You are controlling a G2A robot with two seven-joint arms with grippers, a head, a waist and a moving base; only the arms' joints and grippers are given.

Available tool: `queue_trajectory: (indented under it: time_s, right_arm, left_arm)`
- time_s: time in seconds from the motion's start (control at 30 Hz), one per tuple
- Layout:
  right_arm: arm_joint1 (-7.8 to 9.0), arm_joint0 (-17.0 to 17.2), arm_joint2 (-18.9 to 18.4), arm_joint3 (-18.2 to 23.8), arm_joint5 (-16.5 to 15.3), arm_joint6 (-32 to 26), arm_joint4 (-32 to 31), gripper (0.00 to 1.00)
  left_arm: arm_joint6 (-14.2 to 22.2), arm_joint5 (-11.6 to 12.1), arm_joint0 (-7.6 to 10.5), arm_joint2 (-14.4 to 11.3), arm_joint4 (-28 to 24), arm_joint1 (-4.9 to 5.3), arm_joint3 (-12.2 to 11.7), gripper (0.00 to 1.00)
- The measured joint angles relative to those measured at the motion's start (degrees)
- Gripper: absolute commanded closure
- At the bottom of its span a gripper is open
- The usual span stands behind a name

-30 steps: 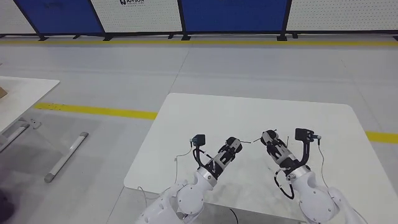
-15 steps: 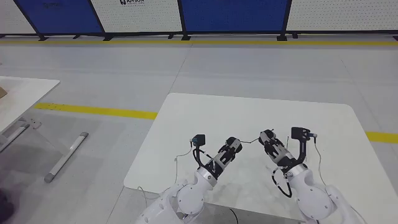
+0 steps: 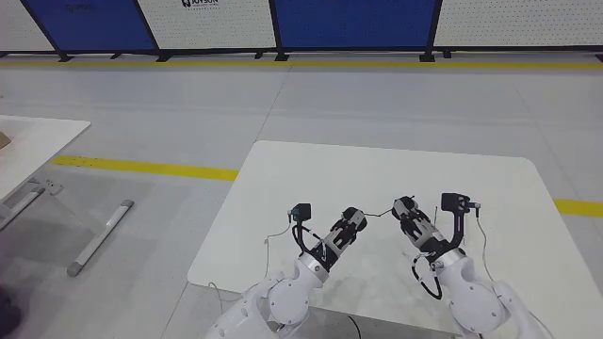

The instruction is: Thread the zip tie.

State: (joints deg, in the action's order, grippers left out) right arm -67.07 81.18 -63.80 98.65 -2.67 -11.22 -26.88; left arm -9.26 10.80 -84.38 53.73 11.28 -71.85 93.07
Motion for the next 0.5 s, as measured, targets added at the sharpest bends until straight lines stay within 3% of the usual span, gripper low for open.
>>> queue_trajectory:
  time_s: [0.5]
  right_arm:
    - [-0.41,0.1,-0.4,0.0,0.1,-1.3,-1.1,1.0]
  left_arm:
    - [0.0,0.0,0.0,0.0,0.0,0.0,0.0,1.0]
